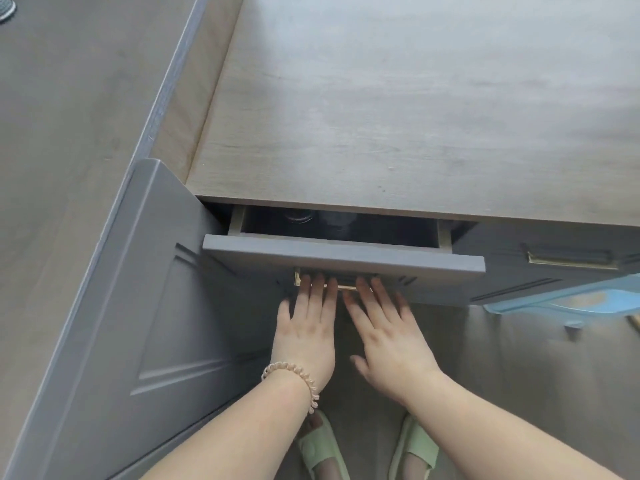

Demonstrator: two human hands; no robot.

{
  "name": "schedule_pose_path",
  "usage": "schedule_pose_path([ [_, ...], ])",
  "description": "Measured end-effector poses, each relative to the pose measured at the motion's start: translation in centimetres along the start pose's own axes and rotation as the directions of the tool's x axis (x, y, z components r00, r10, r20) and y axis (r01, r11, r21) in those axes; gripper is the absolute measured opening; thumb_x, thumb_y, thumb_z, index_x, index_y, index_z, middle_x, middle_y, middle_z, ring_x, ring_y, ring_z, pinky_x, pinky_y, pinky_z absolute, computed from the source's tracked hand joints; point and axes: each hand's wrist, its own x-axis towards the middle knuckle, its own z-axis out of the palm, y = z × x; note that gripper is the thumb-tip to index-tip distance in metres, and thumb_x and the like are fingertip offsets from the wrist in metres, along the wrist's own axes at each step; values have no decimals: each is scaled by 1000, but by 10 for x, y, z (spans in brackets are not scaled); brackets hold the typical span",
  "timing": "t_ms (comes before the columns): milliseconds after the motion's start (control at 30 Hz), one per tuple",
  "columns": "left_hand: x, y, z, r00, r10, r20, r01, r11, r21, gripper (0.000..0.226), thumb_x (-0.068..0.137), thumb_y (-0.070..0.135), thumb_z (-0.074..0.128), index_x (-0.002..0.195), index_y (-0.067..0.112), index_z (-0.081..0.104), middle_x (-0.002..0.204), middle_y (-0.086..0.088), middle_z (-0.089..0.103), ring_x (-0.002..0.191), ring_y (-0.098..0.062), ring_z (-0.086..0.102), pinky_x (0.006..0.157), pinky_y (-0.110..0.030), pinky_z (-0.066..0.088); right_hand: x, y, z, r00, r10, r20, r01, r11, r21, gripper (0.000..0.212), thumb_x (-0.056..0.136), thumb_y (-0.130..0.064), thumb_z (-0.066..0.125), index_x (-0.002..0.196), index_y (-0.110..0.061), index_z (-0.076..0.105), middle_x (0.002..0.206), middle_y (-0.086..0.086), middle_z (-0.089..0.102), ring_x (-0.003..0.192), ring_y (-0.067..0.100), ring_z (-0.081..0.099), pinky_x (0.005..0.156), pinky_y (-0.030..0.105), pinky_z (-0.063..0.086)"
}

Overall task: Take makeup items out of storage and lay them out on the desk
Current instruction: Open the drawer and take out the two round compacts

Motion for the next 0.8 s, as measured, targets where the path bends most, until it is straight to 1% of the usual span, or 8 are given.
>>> schedule_pose_path([
  [67,-20,4,1,999,-30,-34,27,995,-98,96,67,31,67,144,11,13,153,-12,25,140,-29,25,106,-47,30,-16,-5,-4,1000,-15,-6,15,999,47,102,60,-48,74,144,-15,25,151,12,31,140,31,26,110,48,13],
  [133,-39,9,-4,979,-3,-203,-40,977,-207,89,57,25,70,138,16,34,142,-7,37,131,-26,36,100,-43,32,-32,-8,-11,993,-73,-92,81,993,87,93,63,-41,70,143,-16,30,150,9,34,138,28,31,110,46,17],
  [200,-48,10,-20,896,38,-442,-153,962,-228,81,61,21,66,137,20,36,140,-5,36,132,-25,34,101,-44,30,-43,-8,-24,958,-116,-261,146,985,97,81,68,-35,61,142,-19,33,151,6,32,138,25,30,110,46,22],
  [267,-39,5,-45,855,16,-518,-122,978,-170,82,65,22,62,140,20,31,147,-7,31,138,-26,27,106,-47,26,-41,-5,-41,928,-67,-367,104,991,83,78,71,-35,57,143,-21,31,152,7,26,140,26,24,111,47,19],
  [367,-15,-7,-80,950,-42,-310,30,999,-45,89,72,31,56,148,21,9,158,-7,12,145,-26,6,113,-50,10,-23,4,-62,951,85,-298,-62,994,86,86,71,-39,61,146,-22,23,155,10,21,142,28,16,112,48,13],
  [467,-4,-15,-82,992,-73,-100,73,997,-2,88,84,41,51,148,24,-7,160,-3,0,146,-24,-7,116,-49,1,-12,8,-66,980,110,-168,-108,994,23,94,68,-41,66,147,-21,19,154,10,27,142,31,22,111,51,15],
  [600,-15,-9,-77,989,-101,-104,96,994,-54,83,86,40,51,148,23,-1,159,-4,8,146,-26,2,117,-50,3,-21,6,-63,989,87,-124,-89,996,-14,94,68,-41,66,147,-20,20,153,9,29,140,32,26,109,50,15],
  [800,-54,-4,-65,990,-113,-79,110,993,-40,83,88,37,49,147,24,-8,159,-5,-2,146,-29,-2,117,-51,-2,-56,-10,-60,996,46,-80,-45,999,9,96,65,-38,70,146,-17,24,152,9,31,140,32,27,109,50,17],
])
